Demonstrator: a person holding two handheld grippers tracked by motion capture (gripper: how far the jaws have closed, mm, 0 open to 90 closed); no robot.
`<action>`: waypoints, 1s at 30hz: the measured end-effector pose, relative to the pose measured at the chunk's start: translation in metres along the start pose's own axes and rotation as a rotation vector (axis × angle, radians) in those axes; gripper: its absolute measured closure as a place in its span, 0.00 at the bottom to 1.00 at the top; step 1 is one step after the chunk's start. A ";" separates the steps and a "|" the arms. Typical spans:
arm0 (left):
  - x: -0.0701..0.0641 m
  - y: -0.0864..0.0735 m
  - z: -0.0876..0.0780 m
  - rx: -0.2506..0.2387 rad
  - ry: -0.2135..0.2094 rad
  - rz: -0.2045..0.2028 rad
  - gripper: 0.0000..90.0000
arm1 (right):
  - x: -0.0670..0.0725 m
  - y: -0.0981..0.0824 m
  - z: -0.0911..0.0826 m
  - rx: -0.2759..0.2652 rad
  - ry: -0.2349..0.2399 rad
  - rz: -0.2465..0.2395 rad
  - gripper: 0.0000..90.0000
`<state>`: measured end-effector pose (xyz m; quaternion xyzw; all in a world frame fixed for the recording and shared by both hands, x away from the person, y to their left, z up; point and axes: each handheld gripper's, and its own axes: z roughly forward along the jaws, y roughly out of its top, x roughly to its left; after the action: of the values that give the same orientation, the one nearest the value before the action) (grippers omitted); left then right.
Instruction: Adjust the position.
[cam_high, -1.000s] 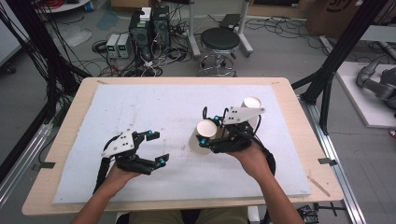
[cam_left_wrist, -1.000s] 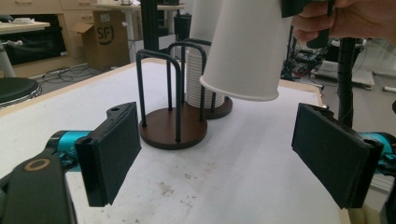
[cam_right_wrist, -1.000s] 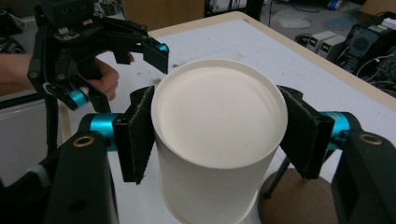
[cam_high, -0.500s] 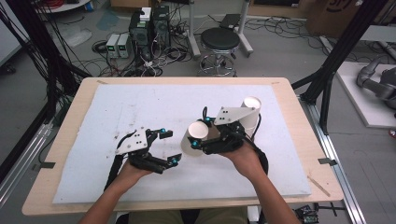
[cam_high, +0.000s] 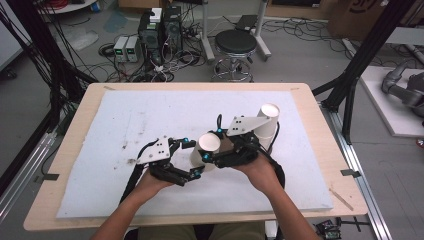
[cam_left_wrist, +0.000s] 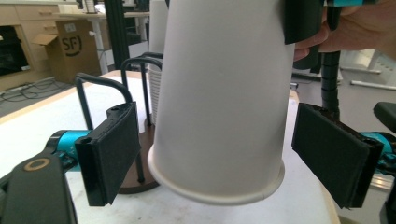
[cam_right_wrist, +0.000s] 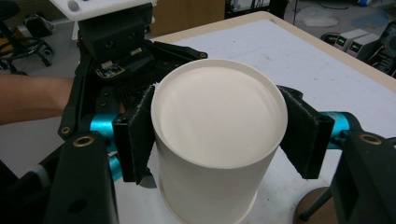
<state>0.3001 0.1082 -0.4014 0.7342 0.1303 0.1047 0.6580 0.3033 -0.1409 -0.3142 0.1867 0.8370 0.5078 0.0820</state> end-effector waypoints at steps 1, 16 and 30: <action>0.000 0.000 0.001 -0.001 -0.004 -0.003 0.17 | 0.000 0.000 0.000 0.001 0.000 0.001 0.38; -0.002 -0.002 0.006 0.042 -0.004 0.024 0.25 | -0.001 -0.001 -0.001 -0.014 0.022 0.024 0.38; -0.003 0.007 0.005 0.144 -0.007 0.055 0.34 | 0.000 -0.006 -0.002 -0.018 0.029 0.030 0.27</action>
<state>0.2990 0.1020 -0.3951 0.7834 0.1153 0.1104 0.6007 0.3018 -0.1450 -0.3187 0.1912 0.8306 0.5191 0.0637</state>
